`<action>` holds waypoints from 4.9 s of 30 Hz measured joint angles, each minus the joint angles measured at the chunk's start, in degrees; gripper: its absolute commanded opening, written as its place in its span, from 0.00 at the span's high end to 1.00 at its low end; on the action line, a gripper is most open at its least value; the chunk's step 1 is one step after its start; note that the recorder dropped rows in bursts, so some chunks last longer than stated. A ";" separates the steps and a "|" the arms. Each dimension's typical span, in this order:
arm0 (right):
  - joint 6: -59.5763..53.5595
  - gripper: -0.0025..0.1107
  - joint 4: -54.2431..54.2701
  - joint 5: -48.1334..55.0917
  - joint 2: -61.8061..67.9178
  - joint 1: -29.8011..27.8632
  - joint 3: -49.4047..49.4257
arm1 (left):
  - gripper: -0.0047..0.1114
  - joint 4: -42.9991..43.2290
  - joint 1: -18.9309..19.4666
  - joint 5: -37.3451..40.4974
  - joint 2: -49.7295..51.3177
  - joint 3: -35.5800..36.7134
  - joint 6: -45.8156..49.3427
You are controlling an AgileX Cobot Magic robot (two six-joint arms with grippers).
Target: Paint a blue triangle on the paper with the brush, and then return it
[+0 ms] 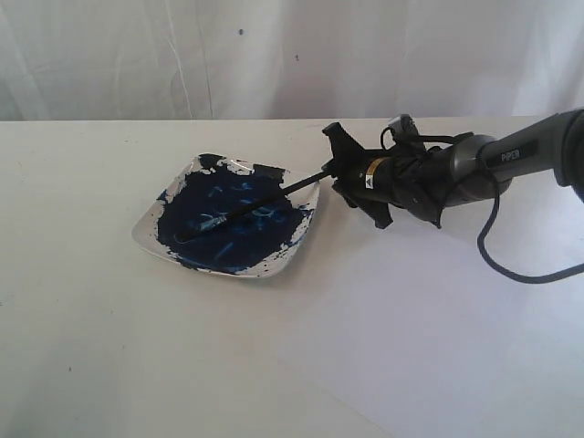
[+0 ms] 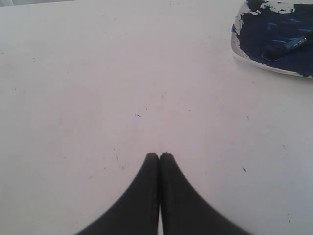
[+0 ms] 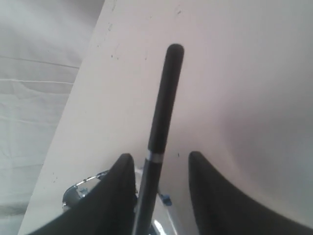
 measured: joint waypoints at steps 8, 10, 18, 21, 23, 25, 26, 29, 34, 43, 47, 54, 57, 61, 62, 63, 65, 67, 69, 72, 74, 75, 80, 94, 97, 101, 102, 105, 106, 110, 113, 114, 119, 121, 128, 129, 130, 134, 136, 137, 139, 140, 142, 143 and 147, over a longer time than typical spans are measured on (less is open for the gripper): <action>1.84 0.67 0.11 -2.14 1.29 -0.63 -0.23 | 0.96 0.00 0.00 0.00 0.00 0.00 0.00; 2.30 0.67 0.11 -3.21 1.83 -0.63 -0.71 | 0.96 0.00 0.00 0.00 0.00 0.00 0.00; 2.39 0.67 0.11 -3.46 1.94 -0.63 -2.24 | 0.96 0.00 0.00 0.00 0.00 0.00 0.00; 2.39 0.67 0.11 -3.36 1.94 -0.63 -2.32 | 0.96 0.00 0.00 0.00 0.00 0.00 0.00; 2.76 0.67 0.11 -3.36 1.94 -0.63 -2.32 | 0.96 0.00 0.00 0.00 0.00 0.00 0.00; 3.42 0.67 0.11 -3.00 1.94 -0.63 -2.32 | 0.96 0.00 0.00 0.00 0.00 0.00 0.00; 3.52 0.67 0.11 -3.00 1.94 -0.63 -2.32 | 0.96 0.00 0.00 0.00 0.00 0.00 0.00; 3.79 0.67 0.11 -2.86 1.94 -0.63 -2.32 | 0.96 0.00 0.00 0.00 0.00 0.00 0.00; 3.79 0.67 0.95 -2.86 1.94 -0.63 -2.32 | 0.96 0.00 0.00 0.00 0.00 0.00 0.00; 3.79 0.67 2.02 -2.71 2.89 -0.63 -3.80 | 0.96 0.00 0.00 0.00 0.00 0.00 0.00; 3.91 0.67 2.02 -3.23 4.14 -0.63 -4.72 | 0.96 0.00 0.00 0.00 0.00 0.00 0.00; 3.91 0.67 2.02 -3.23 4.24 -0.63 -4.74 | 0.96 0.00 0.00 0.00 0.00 0.00 0.00; 3.91 0.67 2.02 -3.23 4.24 -0.63 -4.74 | 0.96 0.00 0.00 0.00 0.00 0.00 0.00; 5.43 0.69 2.02 -3.23 4.24 -0.63 -4.74 | 0.96 0.00 0.00 0.00 0.00 0.00 0.00; 5.68 0.71 2.02 -3.23 4.24 -0.63 -4.74 | 0.96 0.00 0.00 0.00 0.00 0.00 0.00; 5.83 0.73 2.02 -3.23 4.24 -0.63 -4.74 | 0.96 0.00 0.00 0.00 0.00 0.00 0.00; 6.15 0.78 2.02 -3.23 4.24 -0.63 -4.84 | 0.96 0.00 0.00 0.00 0.00 0.00 0.00; 6.29 0.82 2.02 -3.23 4.24 -0.63 -4.84 | 0.96 0.00 0.00 0.00 0.00 0.00 0.00; 6.29 0.85 2.02 -3.23 4.24 -0.63 -4.84 | 0.96 0.00 0.00 0.00 0.00 0.00 0.00; 6.35 0.88 2.02 -3.34 4.24 -0.63 -4.84 | 0.96 0.00 0.00 0.00 0.00 0.00 0.00; 6.35 0.89 2.02 -3.34 4.24 -0.63 -4.84 | 0.96 0.00 0.00 0.00 0.00 0.00 0.00; 6.35 0.90 2.02 -3.34 4.24 -0.63 -4.84 | 0.96 0.00 0.00 0.00 0.00 0.00 0.00; 6.43 0.91 2.06 -3.34 4.24 -0.63 -4.84 | 0.96 0.00 0.00 0.00 0.00 0.00 0.00; 6.74 0.98 -10.54 2.42 -1.20 -1.18 -4.84 | 0.96 0.00 0.00 0.00 0.00 0.00 0.00; 6.81 0.98 -13.30 11.26 -5.51 -1.18 -4.84 | 0.96 0.00 0.00 0.00 0.00 0.00 0.00; 6.27 0.98 -14.22 19.76 -10.28 -1.25 -4.84 | 0.96 0.00 0.00 0.00 0.00 0.00 0.00; 6.15 0.98 -14.22 20.37 -10.88 -1.25 -4.84 | 0.96 0.00 0.00 0.00 0.00 0.00 0.00; 5.90 0.98 -13.28 22.49 -11.23 -0.87 -6.11 | 0.96 0.00 0.00 0.00 0.00 0.00 0.00; 5.88 0.98 -12.47 23.53 -11.08 -0.46 -6.72 | 0.96 0.00 0.00 0.00 0.00 0.00 0.00; 0.85 0.98 -5.97 27.69 -9.40 1.42 -10.26 | 0.96 0.00 0.00 0.00 0.00 0.00 0.00; -9.30 0.98 4.07 33.43 -7.37 2.30 -14.56 | 0.96 0.00 0.00 0.00 0.00 0.00 0.00; -13.85 0.98 8.67 36.00 -6.56 2.41 -16.52 | 0.96 0.00 0.00 0.00 0.00 0.00 0.00; -33.54 0.98 31.47 46.49 -2.01 1.13 -25.66 | 0.96 0.00 0.00 0.00 0.00 0.00 0.00; -37.66 0.98 36.86 47.59 -0.59 0.92 -27.48 | 0.96 0.00 0.00 0.00 0.00 0.00 0.00; -41.34 0.98 43.07 48.92 2.39 0.69 -29.45 | 0.96 0.00 0.00 0.00 0.00 0.00 0.00; -41.88 0.96 43.18 49.22 2.51 0.56 -29.45 | 0.96 0.00 0.00 0.00 0.00 0.00 0.00; -42.19 0.95 43.44 49.39 2.78 0.46 -29.45 | 0.96 0.00 0.00 0.00 0.00 0.00 0.00; -43.61 0.79 43.94 50.13 3.13 -0.35 -29.45 | 0.96 0.00 0.00 0.00 0.00 0.00 0.00; -43.74 0.74 44.06 50.13 3.48 -0.58 -29.45 | 0.96 0.00 0.00 0.00 0.00 0.00 0.00; -43.85 0.73 44.06 50.13 3.62 -0.68 -29.45 | 0.96 0.00 0.00 0.00 0.00 0.00 0.00; -43.92 0.73 44.15 50.13 4.13 -0.97 -29.45 | 0.96 0.00 0.00 0.00 0.00 0.00 0.00; -43.92 0.73 44.28 50.13 4.39 -1.10 -29.45 | 0.96 0.00 0.00 0.00 0.00 0.00 0.00; -43.97 0.73 44.40 49.36 4.77 -1.21 -29.45 | 0.96 0.00 0.00 0.00 0.00 0.00 0.00; -43.97 0.73 44.49 49.07 5.02 -1.21 -29.45 | 0.96 0.00 0.00 0.00 0.00 0.00 0.00; -44.07 0.73 44.63 47.20 5.17 -1.21 -29.45 | 0.96 0.00 0.00 0.00 0.00 0.00 0.00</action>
